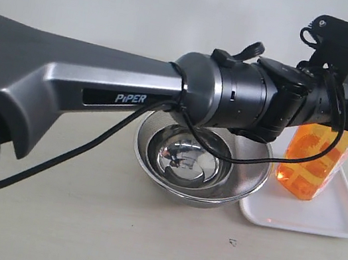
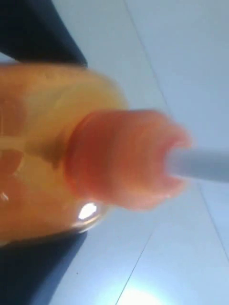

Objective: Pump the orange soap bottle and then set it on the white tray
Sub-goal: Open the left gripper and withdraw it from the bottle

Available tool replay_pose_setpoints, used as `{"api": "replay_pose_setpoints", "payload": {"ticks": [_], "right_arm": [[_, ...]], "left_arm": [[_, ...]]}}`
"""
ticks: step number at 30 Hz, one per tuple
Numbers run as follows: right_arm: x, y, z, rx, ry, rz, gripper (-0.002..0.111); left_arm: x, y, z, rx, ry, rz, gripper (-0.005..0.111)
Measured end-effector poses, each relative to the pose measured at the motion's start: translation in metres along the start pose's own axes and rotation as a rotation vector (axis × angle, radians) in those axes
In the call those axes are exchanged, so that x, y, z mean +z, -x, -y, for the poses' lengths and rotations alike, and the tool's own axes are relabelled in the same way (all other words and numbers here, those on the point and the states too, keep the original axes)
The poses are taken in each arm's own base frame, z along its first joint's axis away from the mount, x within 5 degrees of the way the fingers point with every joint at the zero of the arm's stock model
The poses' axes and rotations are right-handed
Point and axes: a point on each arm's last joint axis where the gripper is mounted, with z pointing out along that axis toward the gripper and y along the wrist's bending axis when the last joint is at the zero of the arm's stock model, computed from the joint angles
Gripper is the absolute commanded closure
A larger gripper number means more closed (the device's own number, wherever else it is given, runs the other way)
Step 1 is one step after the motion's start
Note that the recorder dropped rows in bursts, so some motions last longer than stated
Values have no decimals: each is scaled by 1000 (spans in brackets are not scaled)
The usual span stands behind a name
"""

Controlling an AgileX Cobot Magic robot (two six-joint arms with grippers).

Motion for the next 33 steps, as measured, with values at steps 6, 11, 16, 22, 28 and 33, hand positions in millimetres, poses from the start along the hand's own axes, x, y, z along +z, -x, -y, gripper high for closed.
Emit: {"api": "replay_pose_setpoints", "payload": {"ticks": [6, 11, 16, 22, 28, 33], "right_arm": [[0, 0, 0, 0, 0, 0, 108], [0, 0, 0, -2, 0, 0, 108], [0, 0, 0, -6, 0, 0, 108], [0, 0, 0, -8, 0, 0, 108], [0, 0, 0, -10, -3, 1, 108], [0, 0, 0, -11, -5, 2, 108]], "left_arm": [[-2, 5, 0, -8, 2, 11, 28], [-3, 6, 0, -8, 2, 14, 28], [-6, 12, 0, -17, 0, 24, 28], [-18, 32, -3, -25, 49, 61, 28], [-29, 47, -4, -6, 62, 83, 28], [-32, 51, 0, 0, 60, 89, 28]]}}
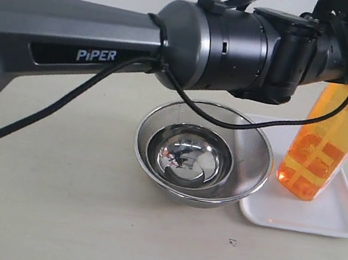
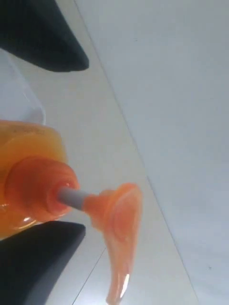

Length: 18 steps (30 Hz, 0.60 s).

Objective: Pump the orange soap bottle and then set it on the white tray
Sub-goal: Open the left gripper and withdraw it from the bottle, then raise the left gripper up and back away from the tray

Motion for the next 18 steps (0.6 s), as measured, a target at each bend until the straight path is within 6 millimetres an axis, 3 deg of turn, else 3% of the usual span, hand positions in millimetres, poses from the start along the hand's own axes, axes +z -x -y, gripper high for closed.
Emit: {"api": "replay_pose_setpoints", "payload": {"ticks": [9, 18], "right_arm": [[0, 0, 0, -2, -3, 1, 108], [0, 0, 0, -2, -3, 1, 108]], "left_arm": [[-7, -4, 31, 13, -55, -5, 28], [-17, -13, 36, 54, 63, -36, 28]]}}
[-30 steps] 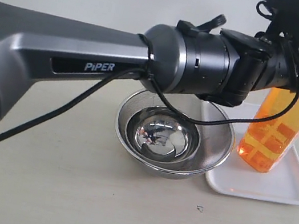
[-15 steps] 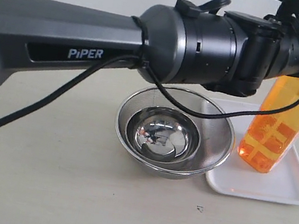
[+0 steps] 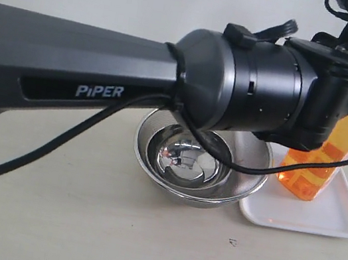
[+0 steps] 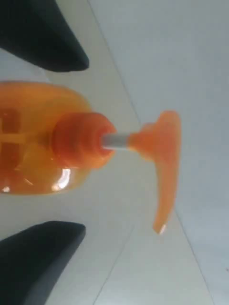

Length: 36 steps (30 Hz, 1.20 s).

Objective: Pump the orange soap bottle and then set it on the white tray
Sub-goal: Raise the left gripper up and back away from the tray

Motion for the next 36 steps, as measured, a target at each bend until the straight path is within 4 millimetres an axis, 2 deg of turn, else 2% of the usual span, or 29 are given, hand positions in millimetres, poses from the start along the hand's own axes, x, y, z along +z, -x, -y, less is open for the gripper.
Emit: {"api": "replay_pose_setpoints", "payload": {"ticks": [4, 7, 13, 17, 18, 23, 26, 32, 36], "right_arm": [[0, 0, 0, -2, 0, 0, 108], [0, 0, 0, -2, -1, 0, 108], [0, 0, 0, -4, -4, 1, 108], [0, 0, 0, -5, -5, 2, 108], [0, 0, 0, -5, -5, 2, 108], [0, 0, 1, 15, -6, 2, 108], [0, 0, 1, 27, -6, 2, 108], [0, 0, 1, 37, -6, 2, 108], [0, 0, 1, 44, -6, 2, 108]], "left_arm": [[-17, 4, 7, 24, 49, -4, 29], [-33, 15, 16, 70, 33, 15, 36], [-64, 39, 37, 123, 0, 70, 69], [-76, 43, 41, 127, 65, 72, 98], [-77, 42, 40, 129, 95, 67, 102], [-81, 39, 32, 168, 231, 40, 102], [-82, 37, 31, 198, 247, 29, 102], [-91, 41, 39, 218, 39, 54, 102], [-102, 58, 28, 199, -54, 100, 102]]}}
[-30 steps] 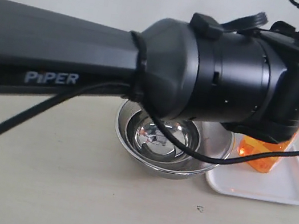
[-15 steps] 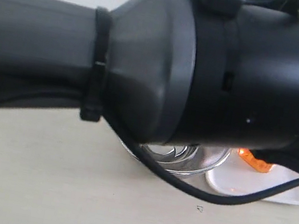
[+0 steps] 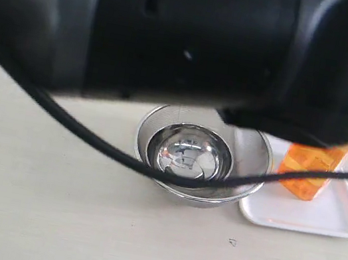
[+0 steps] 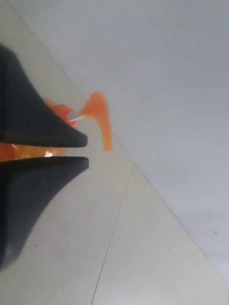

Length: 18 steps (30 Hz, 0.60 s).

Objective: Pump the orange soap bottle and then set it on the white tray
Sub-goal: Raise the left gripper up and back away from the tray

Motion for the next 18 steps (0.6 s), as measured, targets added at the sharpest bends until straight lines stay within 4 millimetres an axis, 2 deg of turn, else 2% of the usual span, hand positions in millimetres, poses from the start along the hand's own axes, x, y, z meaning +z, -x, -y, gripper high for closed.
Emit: {"api": "replay_pose_setpoints", "payload": {"ticks": [8, 18], "right_arm": [[0, 0, 0, 33, 0, 0, 108], [0, 3, -8, 98, 90, 26, 108]], "left_arm": [[-11, 5, -64, -28, -21, 31, 102], [-35, -11, -138, -51, 73, 0, 102]]}}
